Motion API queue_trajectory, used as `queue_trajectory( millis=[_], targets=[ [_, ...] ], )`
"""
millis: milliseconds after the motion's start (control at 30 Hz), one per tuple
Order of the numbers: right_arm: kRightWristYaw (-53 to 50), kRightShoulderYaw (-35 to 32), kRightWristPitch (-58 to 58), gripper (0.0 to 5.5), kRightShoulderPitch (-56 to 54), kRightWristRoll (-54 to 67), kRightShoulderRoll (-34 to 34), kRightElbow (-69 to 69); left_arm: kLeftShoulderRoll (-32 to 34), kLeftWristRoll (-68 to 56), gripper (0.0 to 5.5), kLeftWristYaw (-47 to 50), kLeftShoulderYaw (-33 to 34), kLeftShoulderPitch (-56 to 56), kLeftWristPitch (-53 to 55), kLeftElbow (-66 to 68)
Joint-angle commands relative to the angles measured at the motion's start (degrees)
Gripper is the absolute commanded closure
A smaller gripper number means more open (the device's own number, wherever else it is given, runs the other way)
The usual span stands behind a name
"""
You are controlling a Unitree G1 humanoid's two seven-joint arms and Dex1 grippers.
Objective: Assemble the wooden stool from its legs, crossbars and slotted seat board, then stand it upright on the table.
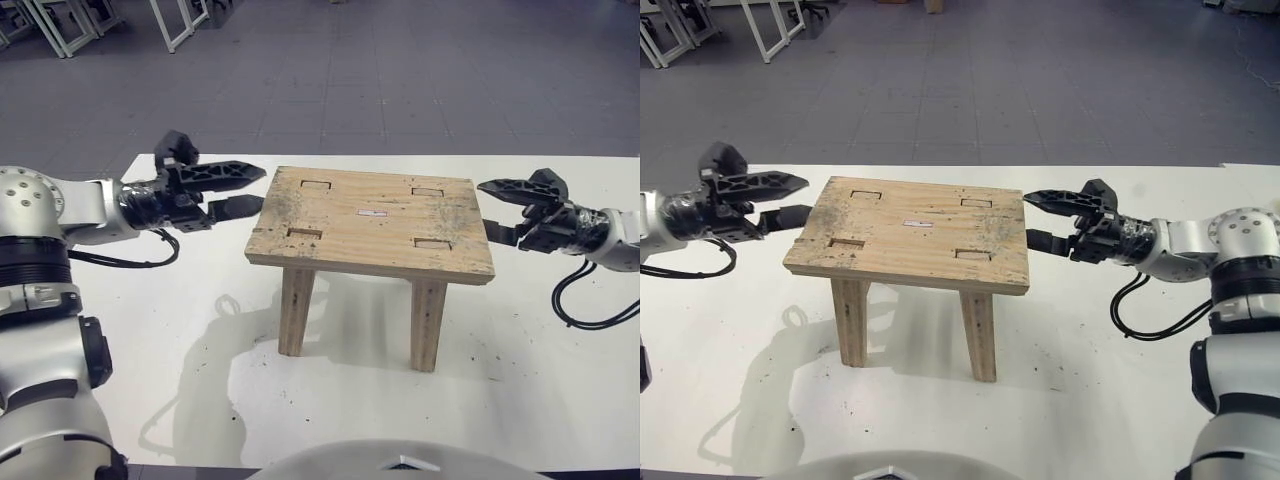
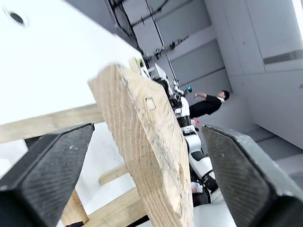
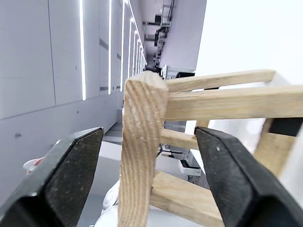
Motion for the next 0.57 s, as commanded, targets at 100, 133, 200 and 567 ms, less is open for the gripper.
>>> queue_trajectory(
  millis=[100,133,200,567],
  targets=[
    [-14.2,-16.16,-32.6,1.96,13.57,-21.5,5.37,-24.96,-14.14,22.77,1.28,26.48,6.98,7.69,-39.28,-12.02],
    [-20.69,-15.93,-42.71,1.96,16.33,-31.12,8.23,-32.46,-18.6,27.33,1.28,31.14,6.21,10.81,-46.85,-17.32],
    [-32.62,-16.94,-60.0,1.96,21.92,-45.75,16.18,-41.14,-25.33,37.98,1.28,38.71,1.95,17.2,-60.03,-24.42],
    [-44.53,-8.57,-78.79,1.96,26.01,-82.96,29.05,-42.64,-34.1,58.43,1.28,44.81,-4.0,24.22,-78.83,-25.76]
  ],
)
